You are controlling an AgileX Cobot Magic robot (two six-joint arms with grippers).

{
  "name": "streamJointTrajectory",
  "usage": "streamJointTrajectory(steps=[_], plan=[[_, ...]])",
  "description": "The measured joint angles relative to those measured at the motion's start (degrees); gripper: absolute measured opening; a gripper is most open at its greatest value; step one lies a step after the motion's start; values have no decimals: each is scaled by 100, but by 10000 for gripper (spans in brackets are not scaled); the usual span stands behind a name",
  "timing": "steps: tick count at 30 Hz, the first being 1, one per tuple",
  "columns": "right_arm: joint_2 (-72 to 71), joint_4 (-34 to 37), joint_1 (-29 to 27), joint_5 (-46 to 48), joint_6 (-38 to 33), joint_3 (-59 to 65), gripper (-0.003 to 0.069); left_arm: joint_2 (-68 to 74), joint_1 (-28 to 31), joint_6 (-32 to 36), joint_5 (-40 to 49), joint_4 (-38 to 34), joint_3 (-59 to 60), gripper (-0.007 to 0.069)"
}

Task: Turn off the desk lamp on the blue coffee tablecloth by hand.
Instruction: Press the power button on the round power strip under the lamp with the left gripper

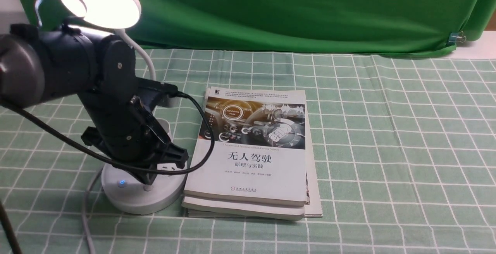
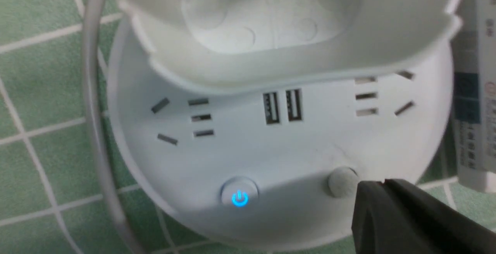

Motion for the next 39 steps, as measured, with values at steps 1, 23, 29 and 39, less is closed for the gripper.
streamJointTrajectory(steps=[1,23,29,39], plan=[[0,0,0,0,0,0,242,87,0,0,0,0,0,3],[0,0,0,0,0,0,242,310,0,44,10,20,-11,3],[0,0,0,0,0,0,242,374,0,48,22,15,-30,3],[0,0,0,0,0,0,242,64,0,48,9,1,-1,3]])
